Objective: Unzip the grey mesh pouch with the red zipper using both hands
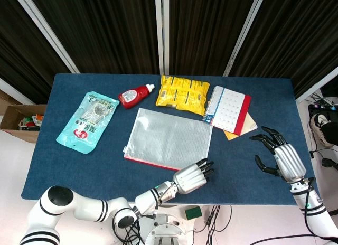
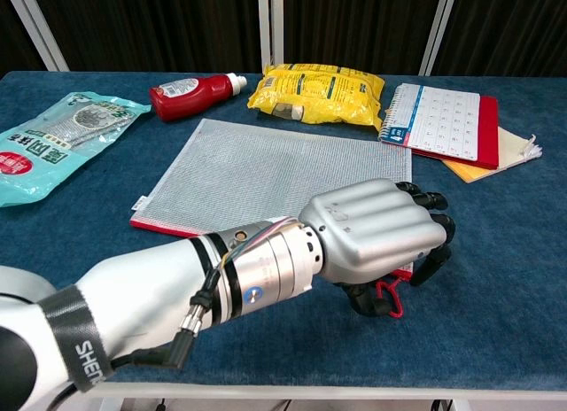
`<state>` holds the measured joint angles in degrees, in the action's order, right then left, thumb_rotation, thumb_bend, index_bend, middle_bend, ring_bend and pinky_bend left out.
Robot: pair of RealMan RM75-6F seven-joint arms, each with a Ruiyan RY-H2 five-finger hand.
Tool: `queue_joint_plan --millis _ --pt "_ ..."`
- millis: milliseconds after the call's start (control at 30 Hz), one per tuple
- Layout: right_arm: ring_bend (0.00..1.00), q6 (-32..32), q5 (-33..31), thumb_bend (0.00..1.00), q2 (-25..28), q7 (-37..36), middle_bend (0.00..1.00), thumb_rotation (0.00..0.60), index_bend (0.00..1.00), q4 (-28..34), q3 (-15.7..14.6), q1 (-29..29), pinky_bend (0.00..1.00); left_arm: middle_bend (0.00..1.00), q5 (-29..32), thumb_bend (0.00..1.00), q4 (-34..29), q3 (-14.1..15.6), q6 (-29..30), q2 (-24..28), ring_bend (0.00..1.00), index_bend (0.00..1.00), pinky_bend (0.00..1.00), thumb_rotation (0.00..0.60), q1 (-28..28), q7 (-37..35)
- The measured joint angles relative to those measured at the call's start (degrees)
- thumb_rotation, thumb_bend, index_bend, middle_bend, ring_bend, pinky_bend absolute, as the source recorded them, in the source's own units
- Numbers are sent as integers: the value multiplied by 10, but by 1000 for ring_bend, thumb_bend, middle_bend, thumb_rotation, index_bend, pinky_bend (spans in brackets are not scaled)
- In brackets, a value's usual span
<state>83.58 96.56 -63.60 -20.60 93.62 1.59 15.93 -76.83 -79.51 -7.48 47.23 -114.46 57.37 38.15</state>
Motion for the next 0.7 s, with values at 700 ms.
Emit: queue_joint_plan --millis 700 --pt "77 0 0 434 0 -7 311 600 287 -5 0 -2 165 168 25 214 21 13 -4 -9 44 508 120 600 -1 27"
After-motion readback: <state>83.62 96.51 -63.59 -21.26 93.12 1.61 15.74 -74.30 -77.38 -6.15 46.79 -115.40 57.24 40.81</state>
